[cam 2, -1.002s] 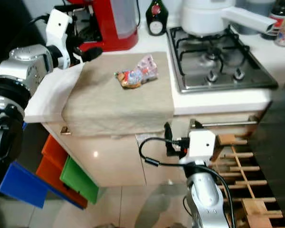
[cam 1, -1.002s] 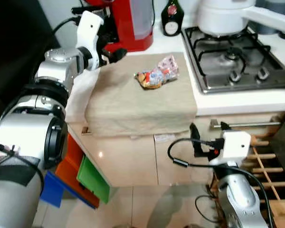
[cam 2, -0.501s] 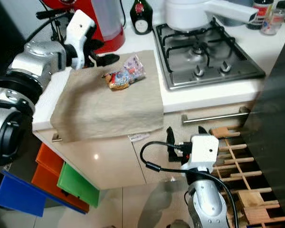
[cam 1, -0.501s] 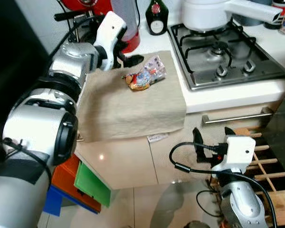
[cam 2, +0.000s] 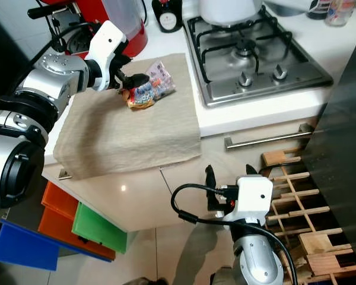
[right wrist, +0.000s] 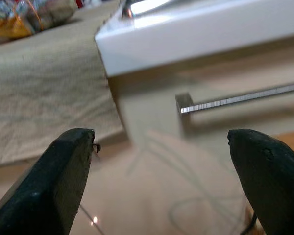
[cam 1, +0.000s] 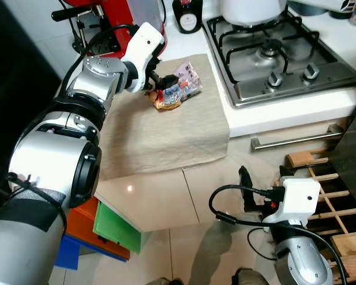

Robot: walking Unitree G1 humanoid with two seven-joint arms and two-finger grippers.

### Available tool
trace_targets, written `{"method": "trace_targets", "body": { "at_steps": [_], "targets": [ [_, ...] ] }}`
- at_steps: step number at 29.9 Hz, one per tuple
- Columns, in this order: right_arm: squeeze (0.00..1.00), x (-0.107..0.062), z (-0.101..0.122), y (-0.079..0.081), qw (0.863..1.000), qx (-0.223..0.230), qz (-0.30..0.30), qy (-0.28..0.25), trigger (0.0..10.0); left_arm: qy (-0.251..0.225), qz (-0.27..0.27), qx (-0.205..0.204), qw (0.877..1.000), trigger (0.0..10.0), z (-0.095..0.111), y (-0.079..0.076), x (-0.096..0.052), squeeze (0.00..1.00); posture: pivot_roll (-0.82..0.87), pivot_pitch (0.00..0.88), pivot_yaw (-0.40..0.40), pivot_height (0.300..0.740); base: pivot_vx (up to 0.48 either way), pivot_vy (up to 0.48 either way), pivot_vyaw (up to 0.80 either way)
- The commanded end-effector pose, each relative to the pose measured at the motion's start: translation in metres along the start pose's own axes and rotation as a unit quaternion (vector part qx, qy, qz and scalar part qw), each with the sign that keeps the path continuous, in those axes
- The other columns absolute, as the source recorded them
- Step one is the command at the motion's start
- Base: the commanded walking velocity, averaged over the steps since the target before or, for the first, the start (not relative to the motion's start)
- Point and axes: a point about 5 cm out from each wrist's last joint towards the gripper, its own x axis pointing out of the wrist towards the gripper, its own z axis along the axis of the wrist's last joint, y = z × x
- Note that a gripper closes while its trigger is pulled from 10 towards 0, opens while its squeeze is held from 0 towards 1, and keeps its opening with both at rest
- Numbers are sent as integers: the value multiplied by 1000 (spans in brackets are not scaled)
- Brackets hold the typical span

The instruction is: Restocking fridge

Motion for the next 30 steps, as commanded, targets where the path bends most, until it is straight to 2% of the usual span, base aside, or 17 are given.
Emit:
{"method": "trace_targets", "body": {
  "at_steps": [1, 6, 7, 11, 15, 19, 28, 30],
  "targets": [
    [0, -3, 3, 5, 1000, 4, 0, 0, 10000, 33, 21, -8, 999, 10000, -20, 4, -3, 0, -226, 159, 255, 740, 0, 0, 0],
    [0, -6, 2, 8, 1000, 7, -4, 5, 10000, 25, 13, -32, 999, 10000, -24, -2, -1, 0, -227, 170, 268, 740, 0, 0, 0],
    [0, -8, 0, 9, 1000, 9, -7, 8, 10000, 9, 4, -41, 999, 10000, -20, -3, 1, 1000, -227, 173, 275, 740, 0, 0, 0],
    [0, -9, -1, 9, 1000, 11, -10, 11, 10000, -15, 9, -53, 998, 10000, -11, -2, 1, 1000, -224, 172, 281, 740, 0, 0, 0],
    [0, -8, -1, 11, 1000, 13, -12, 9, 10000, -42, 37, -55, 997, 10000, 1, 7, -3, 1000, -224, 167, 287, 740, 0, 0, 0],
    [0, -8, -1, 10, 1000, 12, -14, 9, 10000, -59, 35, -61, 996, 10000, 7, 10, -5, 1000, -222, 163, 287, 740, 0, 0, 0],
    [0, -4, 0, 5, 1000, 4, -7, 6, 10000, -72, -41, -51, 995, 10000, 12, -2, -1, 1000, -240, 141, 263, 740, 0, 0, 0],
    [0, -4, 1, 7, 1000, 4, -1, 6, 10000, -56, -63, -38, 996, 10000, 7, -8, 1, 1000, -247, 137, 261, 740, 0, 0, 0]
  ]
}}
